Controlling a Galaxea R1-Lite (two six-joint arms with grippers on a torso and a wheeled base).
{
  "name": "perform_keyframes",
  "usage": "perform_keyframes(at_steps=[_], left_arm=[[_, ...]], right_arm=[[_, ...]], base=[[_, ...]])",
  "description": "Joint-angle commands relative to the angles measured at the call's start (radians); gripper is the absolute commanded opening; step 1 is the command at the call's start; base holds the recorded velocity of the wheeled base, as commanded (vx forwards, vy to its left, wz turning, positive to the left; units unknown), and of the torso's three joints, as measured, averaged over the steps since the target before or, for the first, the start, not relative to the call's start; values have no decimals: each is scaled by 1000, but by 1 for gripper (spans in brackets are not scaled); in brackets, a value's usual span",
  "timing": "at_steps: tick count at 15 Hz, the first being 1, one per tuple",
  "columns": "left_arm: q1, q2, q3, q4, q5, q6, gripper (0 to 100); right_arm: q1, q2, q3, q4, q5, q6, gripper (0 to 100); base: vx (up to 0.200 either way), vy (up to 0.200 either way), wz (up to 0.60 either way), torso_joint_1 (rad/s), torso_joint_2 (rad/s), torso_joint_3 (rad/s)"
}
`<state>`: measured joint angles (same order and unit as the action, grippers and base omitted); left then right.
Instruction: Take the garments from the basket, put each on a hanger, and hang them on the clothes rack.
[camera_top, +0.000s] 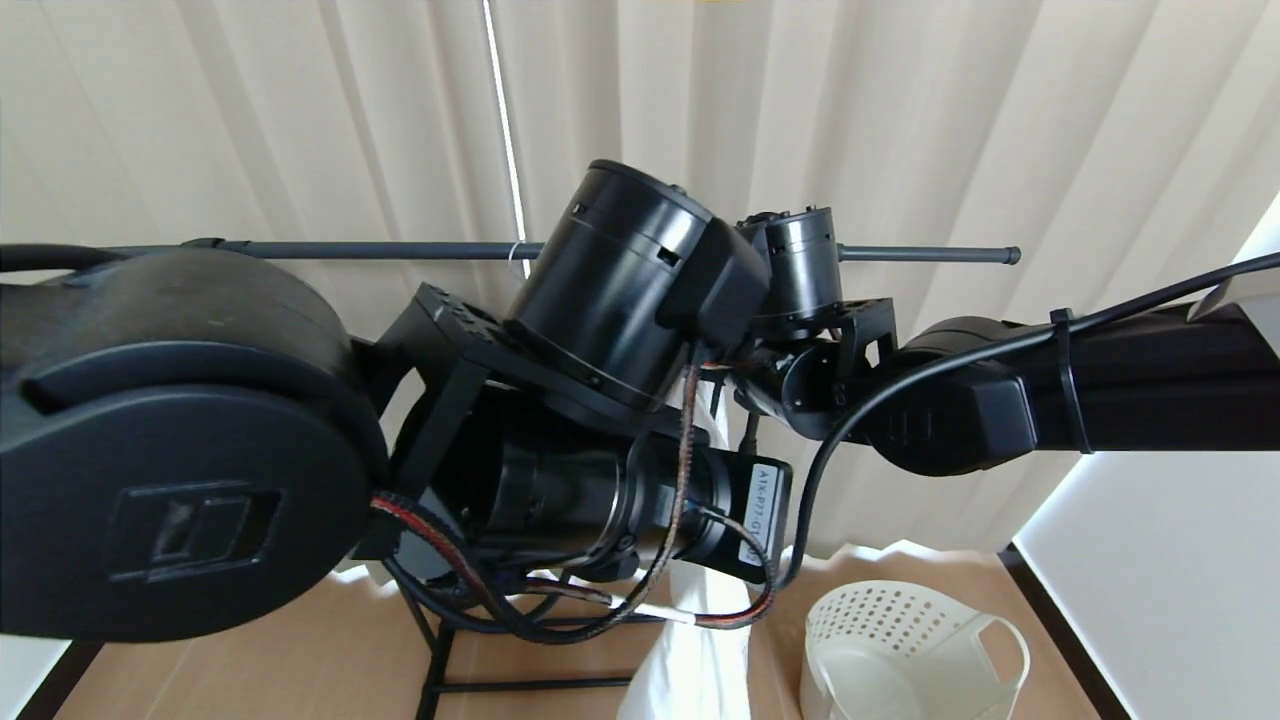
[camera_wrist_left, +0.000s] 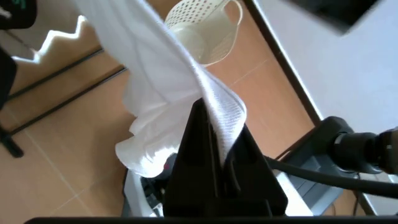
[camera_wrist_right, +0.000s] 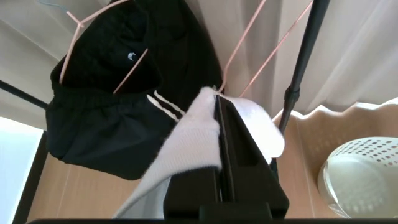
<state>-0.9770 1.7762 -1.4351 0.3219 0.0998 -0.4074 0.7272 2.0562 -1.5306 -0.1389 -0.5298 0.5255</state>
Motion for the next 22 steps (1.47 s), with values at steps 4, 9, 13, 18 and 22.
perform_keyframes(at_steps=[4,9,13,18,22], left_arm=[[-14,28,-25,5,29,-5,0],[-9,25,-24,8,66,15,0],[40,9,21,8,245,156,0],[93,49,-34,0,247,174,0],[132,193,-163,0,245,185,0]], right_arm=[[1,-7,3,2,-1,-1,0],[-9,-42,27,15,-3,-7,0],[-55,-129,130,12,-6,-125,0],[-121,-329,371,10,-7,-438,0],[-143,-370,432,12,-107,-521,0]], base=[[0,0,0,0,0,0],[0,0,0,0,0,0],[0,0,0,0,0,0],[0,0,0,0,0,0],[0,0,0,0,0,0]])
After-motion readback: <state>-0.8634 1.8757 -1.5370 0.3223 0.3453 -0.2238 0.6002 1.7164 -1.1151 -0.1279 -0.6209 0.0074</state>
